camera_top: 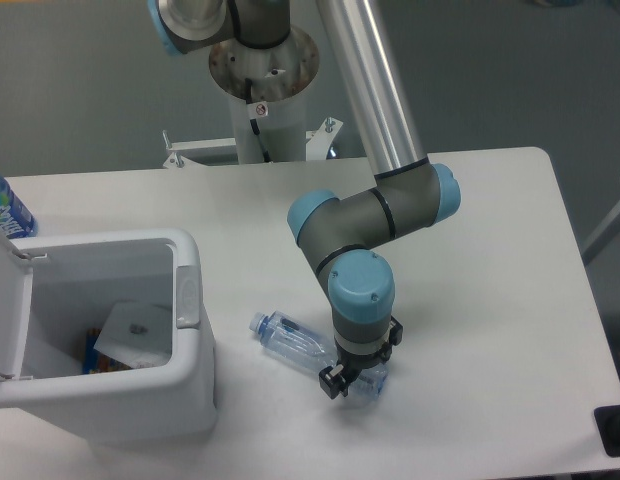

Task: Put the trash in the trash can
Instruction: 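Lower the gripper onto the clear plastic bottle and close on it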

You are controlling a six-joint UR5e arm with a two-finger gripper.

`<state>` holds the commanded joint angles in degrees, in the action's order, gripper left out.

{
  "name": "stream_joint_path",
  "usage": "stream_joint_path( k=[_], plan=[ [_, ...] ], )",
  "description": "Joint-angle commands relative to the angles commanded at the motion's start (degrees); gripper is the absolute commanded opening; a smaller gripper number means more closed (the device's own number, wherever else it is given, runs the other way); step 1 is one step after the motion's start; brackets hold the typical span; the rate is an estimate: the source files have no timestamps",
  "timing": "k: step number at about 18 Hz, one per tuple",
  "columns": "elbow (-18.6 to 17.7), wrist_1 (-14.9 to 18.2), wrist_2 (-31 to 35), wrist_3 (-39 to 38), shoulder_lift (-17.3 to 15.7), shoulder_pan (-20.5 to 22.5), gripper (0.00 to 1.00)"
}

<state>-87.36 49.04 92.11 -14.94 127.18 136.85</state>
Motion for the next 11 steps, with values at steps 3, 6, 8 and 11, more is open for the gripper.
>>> stream_joint_path(
  k=[3, 6, 8, 11],
  plan=[
    [0.0, 0.0, -0.09, 0.26, -0.17, -0.09, 0.59],
    [0.18, 0.0, -0.09, 0.7, -0.35, -0.09, 0.58],
    [0.44, 0.09, -0.09, 0.88, -0.35, -0.09, 0.58],
    [0.44, 0.09, 0.0, 1.14, -0.44, -0.09, 0.58]
  ],
)
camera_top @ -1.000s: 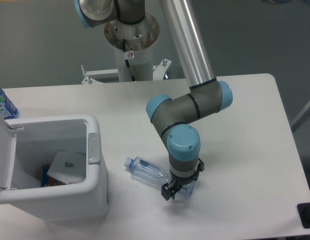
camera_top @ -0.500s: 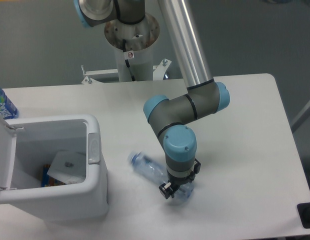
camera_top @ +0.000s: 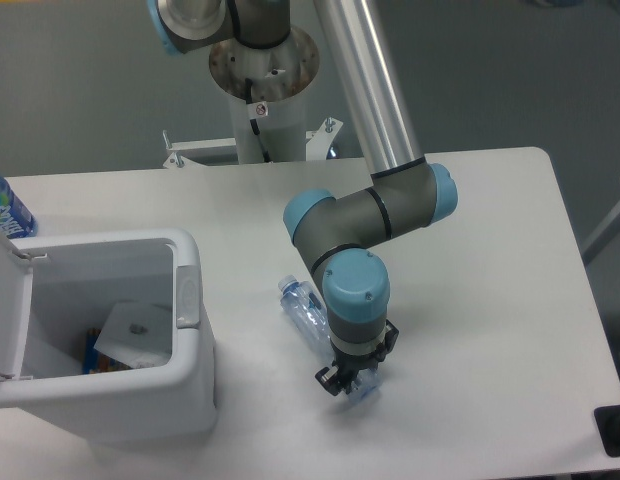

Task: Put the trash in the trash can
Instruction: 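Lower the gripper onto the clear plastic bottle and close on it, then lift the bottle off the table with the gripper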

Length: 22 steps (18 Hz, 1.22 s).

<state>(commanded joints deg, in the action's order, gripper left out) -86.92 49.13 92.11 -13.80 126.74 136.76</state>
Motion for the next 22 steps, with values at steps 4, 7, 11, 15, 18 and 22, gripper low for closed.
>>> stream_joint_path(
  k=[4, 7, 11, 15, 18, 22],
  plan=[
    [0.96, -0.17, -0.17, 3.15, -2.37, 0.09, 0.58],
    [4.91, -0.44, -1.05, 3.69, -4.74, 1.75, 0.58],
    [11.76, -0.62, -7.8, 3.25, -7.2, 5.17, 0.58],
    [16.6, -1.14, -14.05, 3.6, -9.84, 7.38, 0.58],
    [19.06, -5.08, -16.69, 3.69, -12.03, 7.47, 0.58],
    [21.09, -7.73, -17.93, 3.78, -14.85, 6.33, 0.57]
  ],
)
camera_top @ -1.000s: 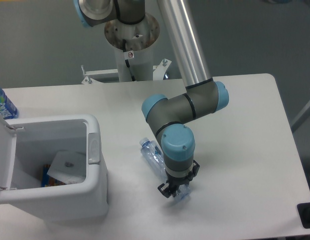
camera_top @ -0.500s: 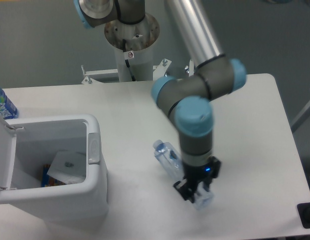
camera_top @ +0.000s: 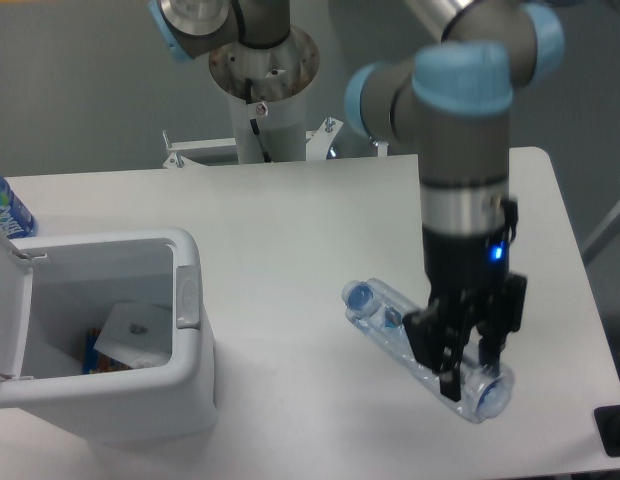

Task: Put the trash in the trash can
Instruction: 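Lift the bottle off the table with the gripper, then carry the bottle over the bin and release it inside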

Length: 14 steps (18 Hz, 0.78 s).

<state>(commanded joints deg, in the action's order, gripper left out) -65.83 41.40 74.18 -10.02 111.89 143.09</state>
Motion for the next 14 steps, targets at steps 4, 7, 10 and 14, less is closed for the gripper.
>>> stream_joint_path(
  k=[4, 7, 10, 14],
  plan=[
    [0.79, -0.44, -0.09, 0.0, -2.2, -3.86, 0.56],
    [1.06, -0.79, 0.0, 3.5, -2.9, -7.64, 0.57],
    [1.15, -0.79, 0.0, 5.62, -3.25, -12.3, 0.56],
    [0.27, -0.79, 0.0, 7.55, -3.61, -17.66, 0.56]
  ],
)
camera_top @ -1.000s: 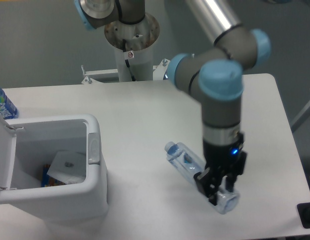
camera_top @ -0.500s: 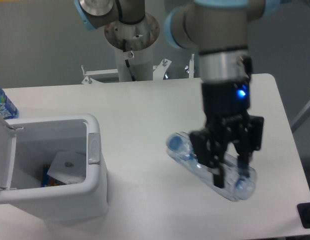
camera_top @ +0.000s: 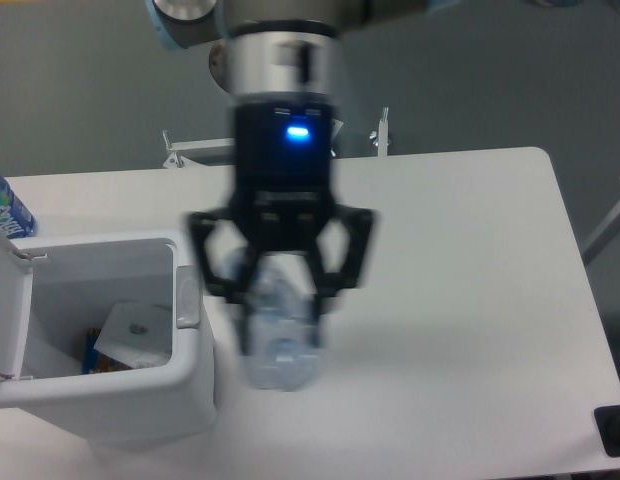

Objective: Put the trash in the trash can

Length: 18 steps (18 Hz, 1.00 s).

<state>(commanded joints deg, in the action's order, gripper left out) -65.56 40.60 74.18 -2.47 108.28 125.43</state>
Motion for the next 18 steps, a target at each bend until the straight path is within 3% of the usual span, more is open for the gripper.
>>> stream_joint_path(
  k=[6, 8, 11, 16, 18],
  plan=[
    [-2.73, -0.17, 0.0, 2.37, 1.75, -5.19, 0.56],
    [-3.95, -0.09, 0.0, 3.26, 1.76, -5.72, 0.62],
    [-4.31, -0.17, 0.0, 3.96, 1.67, -5.99, 1.0],
    [-3.96, 0.0, 0.17, 4.14, 0.53, -5.29, 1.0],
    [-4.04, 0.0, 0.26, 4.05, -0.61, -2.23, 1.0]
  ],
)
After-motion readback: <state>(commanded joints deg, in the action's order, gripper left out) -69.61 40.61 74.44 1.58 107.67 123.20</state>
